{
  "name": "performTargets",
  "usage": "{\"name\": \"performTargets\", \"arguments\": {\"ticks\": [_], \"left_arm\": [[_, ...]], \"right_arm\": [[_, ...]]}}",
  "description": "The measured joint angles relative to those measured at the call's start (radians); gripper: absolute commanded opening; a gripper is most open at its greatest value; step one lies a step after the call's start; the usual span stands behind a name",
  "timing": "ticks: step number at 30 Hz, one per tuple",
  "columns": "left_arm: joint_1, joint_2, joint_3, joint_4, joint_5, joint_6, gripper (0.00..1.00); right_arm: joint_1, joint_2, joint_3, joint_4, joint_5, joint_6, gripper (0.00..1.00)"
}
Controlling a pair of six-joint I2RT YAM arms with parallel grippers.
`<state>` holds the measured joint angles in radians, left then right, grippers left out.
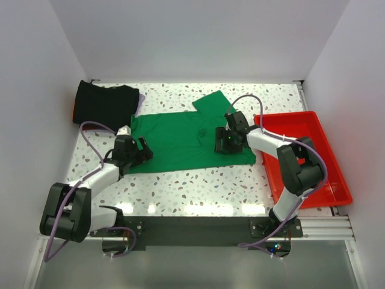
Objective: Fold and stack the t-shirts
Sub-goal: Fold the tshirt
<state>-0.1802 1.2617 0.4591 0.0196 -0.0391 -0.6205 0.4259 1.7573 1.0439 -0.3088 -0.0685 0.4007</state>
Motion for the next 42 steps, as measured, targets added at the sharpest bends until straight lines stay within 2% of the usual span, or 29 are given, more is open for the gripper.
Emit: {"name": "performTargets", "arguments": {"ticks": [7, 17, 23, 26, 33, 42], "left_arm": [[0.000, -0.053, -0.009, -0.091, -0.025, -0.102, 0.97], [-0.002, -0.251, -0.071, -0.278, 0.021, -0.208, 0.97], [-0.006, -0.270, -0.034, -0.408, 0.031, -0.212, 0.97], [-0.006, -0.245, 0.022, -0.463, 0.008, -0.188, 0.97], [-0.006, -0.092, 0.166, -0.378, -0.034, -0.093, 0.97], [-0.006, 0.060, 0.108, -0.179, -0.005, -0.046, 0.97]], "right_arm": [[0.000, -0.038, -0.039, -0.025, -0.006, 0.032, 0.70], [0.006, -0.154, -0.143, -0.181, -0.073, 0.072, 0.70], [0.010, -0.161, -0.125, -0.299, -0.090, 0.069, 0.71], [0.010, -0.160, -0.059, -0.380, -0.082, 0.058, 0.71], [0.010, -0.113, 0.150, -0.364, -0.083, 0.027, 0.71], [0.011, 0.068, 0.119, -0.204, -0.125, 0.024, 0.71]]}}
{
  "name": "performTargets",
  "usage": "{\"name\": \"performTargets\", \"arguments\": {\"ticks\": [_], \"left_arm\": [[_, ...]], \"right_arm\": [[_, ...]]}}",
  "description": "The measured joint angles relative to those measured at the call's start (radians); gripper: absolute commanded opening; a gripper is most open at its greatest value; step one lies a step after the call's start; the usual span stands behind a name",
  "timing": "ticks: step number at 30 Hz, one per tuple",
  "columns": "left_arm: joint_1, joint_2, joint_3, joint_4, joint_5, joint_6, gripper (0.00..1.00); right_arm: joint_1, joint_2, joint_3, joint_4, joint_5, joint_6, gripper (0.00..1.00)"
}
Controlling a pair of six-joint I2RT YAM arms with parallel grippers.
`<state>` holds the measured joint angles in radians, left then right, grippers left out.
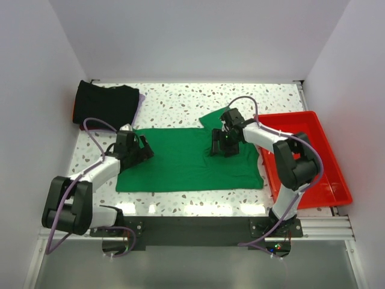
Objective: Fold and stack the t-shirts
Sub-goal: Fold the tshirt
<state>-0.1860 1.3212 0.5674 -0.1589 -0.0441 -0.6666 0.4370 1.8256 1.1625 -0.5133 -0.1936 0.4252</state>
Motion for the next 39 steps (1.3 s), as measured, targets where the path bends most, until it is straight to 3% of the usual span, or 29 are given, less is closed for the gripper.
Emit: {"name": "performTargets", "arguments": {"ticks": [6, 17, 27, 34, 39], "left_arm": [[-0.002, -0.032, -0.039, 0.043, -0.020, -0.010, 0.96], [-0.013, -0.192, -0.112, -0.108, -0.102, -0.100, 0.97], [-0.059, -0.236, -0.118, -0.195, -0.131, -0.166, 0.97], [-0.065, -0.212, -0.039, -0.351, -0.145, -0.179, 1.00], [-0.064, -0.157, 0.171, -0.414, -0.206, -0.150, 1.00]], "right_arm": [[0.002, -0.033, -0.056, 0.066, -0.011, 0.002, 0.70], [0.046, -0.146, -0.202, 0.078, -0.038, 0.029, 0.70], [0.120, -0.170, -0.222, 0.024, -0.029, 0.066, 0.70], [0.137, -0.155, -0.163, -0.131, -0.001, 0.070, 0.71], [0.130, -0.128, 0.058, -0.290, 0.066, 0.045, 0.72]]}}
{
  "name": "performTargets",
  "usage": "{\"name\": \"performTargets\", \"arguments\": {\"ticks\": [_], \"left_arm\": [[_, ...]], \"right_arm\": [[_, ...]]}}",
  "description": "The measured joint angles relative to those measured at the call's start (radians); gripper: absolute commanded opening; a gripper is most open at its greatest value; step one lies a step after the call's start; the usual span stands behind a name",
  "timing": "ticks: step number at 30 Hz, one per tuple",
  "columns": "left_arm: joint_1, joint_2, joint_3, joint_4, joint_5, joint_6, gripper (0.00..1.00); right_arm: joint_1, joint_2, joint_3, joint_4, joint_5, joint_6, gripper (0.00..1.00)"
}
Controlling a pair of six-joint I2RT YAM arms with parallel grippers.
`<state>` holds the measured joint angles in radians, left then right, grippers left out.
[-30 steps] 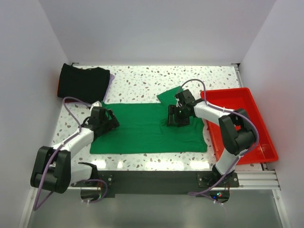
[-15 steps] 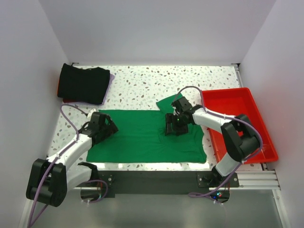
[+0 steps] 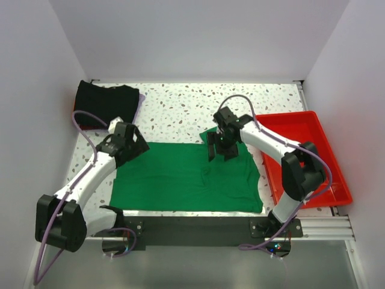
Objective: Fold and stack the t-shirts
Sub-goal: Fold the tshirt
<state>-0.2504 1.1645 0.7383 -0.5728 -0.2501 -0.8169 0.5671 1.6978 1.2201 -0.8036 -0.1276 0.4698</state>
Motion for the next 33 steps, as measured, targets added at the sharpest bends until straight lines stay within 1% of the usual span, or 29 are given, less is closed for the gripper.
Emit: {"name": "performTargets", "arguments": {"ticks": [3, 6, 8, 9, 12, 13, 17, 21, 33], "left_arm": [[0.010, 0.038, 0.094, 0.026, -0.021, 0.030, 1.00], [0.036, 0.093, 0.137, 0.044, -0.024, 0.057, 1.00], [0.052, 0.138, 0.153, 0.052, -0.024, 0.074, 1.00], [0.057, 0.158, 0.157, 0.056, -0.024, 0.080, 1.00], [0.068, 0.190, 0.161, 0.061, -0.023, 0.096, 1.00], [0.072, 0.194, 0.162, 0.063, -0.022, 0.100, 1.00], [0.083, 0.196, 0.162, 0.069, -0.019, 0.104, 1.00], [0.092, 0.196, 0.162, 0.079, -0.014, 0.104, 1.00], [0.093, 0.196, 0.162, 0.086, -0.011, 0.104, 1.00]], "right_arm": [[-0.032, 0.035, 0.150, -0.011, 0.020, -0.031, 0.72], [-0.090, 0.094, 0.257, -0.002, 0.033, -0.066, 0.71], [-0.142, 0.157, 0.317, 0.023, 0.041, -0.092, 0.67], [-0.164, 0.191, 0.339, 0.039, 0.047, -0.105, 0.64], [-0.214, 0.299, 0.418, 0.060, 0.074, -0.140, 0.59], [-0.225, 0.340, 0.455, 0.061, 0.086, -0.152, 0.56], [-0.243, 0.475, 0.583, 0.079, 0.118, -0.192, 0.53], [-0.249, 0.505, 0.594, 0.095, 0.135, -0.209, 0.51], [-0.314, 0.536, 0.591, 0.164, 0.141, -0.225, 0.53]]}}
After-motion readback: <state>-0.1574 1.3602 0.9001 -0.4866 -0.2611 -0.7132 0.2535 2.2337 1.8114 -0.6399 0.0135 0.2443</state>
